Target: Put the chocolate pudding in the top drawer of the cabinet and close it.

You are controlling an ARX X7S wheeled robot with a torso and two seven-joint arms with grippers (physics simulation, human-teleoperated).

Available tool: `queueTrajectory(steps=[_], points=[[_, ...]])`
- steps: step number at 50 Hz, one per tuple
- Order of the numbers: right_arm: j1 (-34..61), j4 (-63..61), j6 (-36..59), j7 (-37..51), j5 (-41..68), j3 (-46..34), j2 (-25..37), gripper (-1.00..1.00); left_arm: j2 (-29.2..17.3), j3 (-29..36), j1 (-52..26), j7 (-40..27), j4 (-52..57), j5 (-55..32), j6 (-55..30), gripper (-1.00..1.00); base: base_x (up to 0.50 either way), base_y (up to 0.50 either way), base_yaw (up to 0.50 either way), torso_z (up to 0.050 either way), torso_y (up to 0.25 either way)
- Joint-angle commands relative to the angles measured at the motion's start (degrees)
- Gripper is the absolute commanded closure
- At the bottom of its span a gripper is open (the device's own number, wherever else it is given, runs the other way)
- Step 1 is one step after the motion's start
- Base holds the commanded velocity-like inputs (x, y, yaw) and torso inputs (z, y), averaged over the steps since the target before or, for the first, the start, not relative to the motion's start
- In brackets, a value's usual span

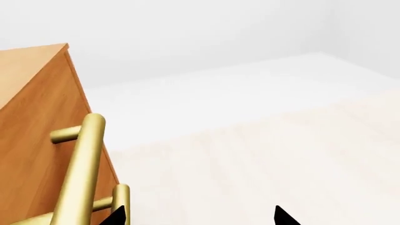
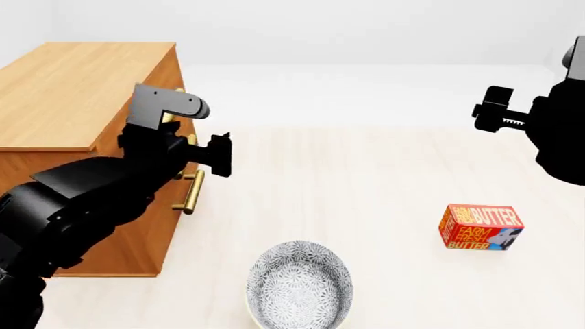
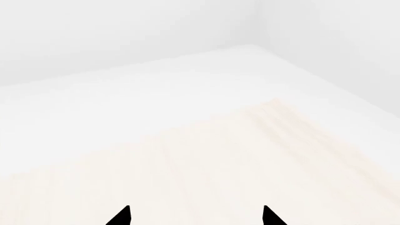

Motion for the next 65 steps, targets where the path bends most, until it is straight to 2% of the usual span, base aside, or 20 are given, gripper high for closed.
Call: queueTrajectory(steps=[1,19,31,41,53,60,65], points=[[-1.87,-6.71,-2.09,0.23,-1.57,0.01,3.26,-1.0,-5.79,-2.3,3.97,-2.87,11.29,-1.51,-1.84,-1.0,0.0,0.0,0.0,0.0,0.0],[-3.46,-24.59,-5.17,1.87,-6.82,-0.25,10.31,-1.0,-15.75,-6.98,12.54,-8.81,34.32,-10.52,-0.67,-1.0,0.0,0.0,0.0,0.0,0.0],[-6.81,-36.58,-9.4,4.03,-11.54,-1.12,17.17,-1.0,-25.43,-11.16,21.65,-11.11,47.63,-14.67,4.73,-1.0,0.0,0.0,0.0,0.0,0.0],[-8.73,-46.43,-11.46,6.33,-17.37,-2.22,21.87,-1.0,-34.14,-15.92,32.55,-11.94,54.3,-15.48,14.41,-1.0,0.0,0.0,0.0,0.0,0.0],[-11.7,-55.9,-14.04,8.64,-23.59,-3.84,26.82,-1.0,-39.65,-19.51,43.23,-13.12,57.38,-14.12,25.3,-1.0,0.0,0.0,0.0,0.0,0.0],[-16.35,-61.86,-18.82,11.17,-29.81,-6.48,29.03,-1.0,-44.18,-21.66,53.16,-14.13,58.46,-11.59,35.62,-1.0,0.0,0.0,0.0,0.0,0.0],[-20.1,-64.59,-22.04,13.0,-34.72,-8.79,29.72,-1.0,-48.3,-22.28,62.03,-15.62,58.27,-8.38,45.96,-1.0,0.0,0.0,0.0,0.0,0.0]])
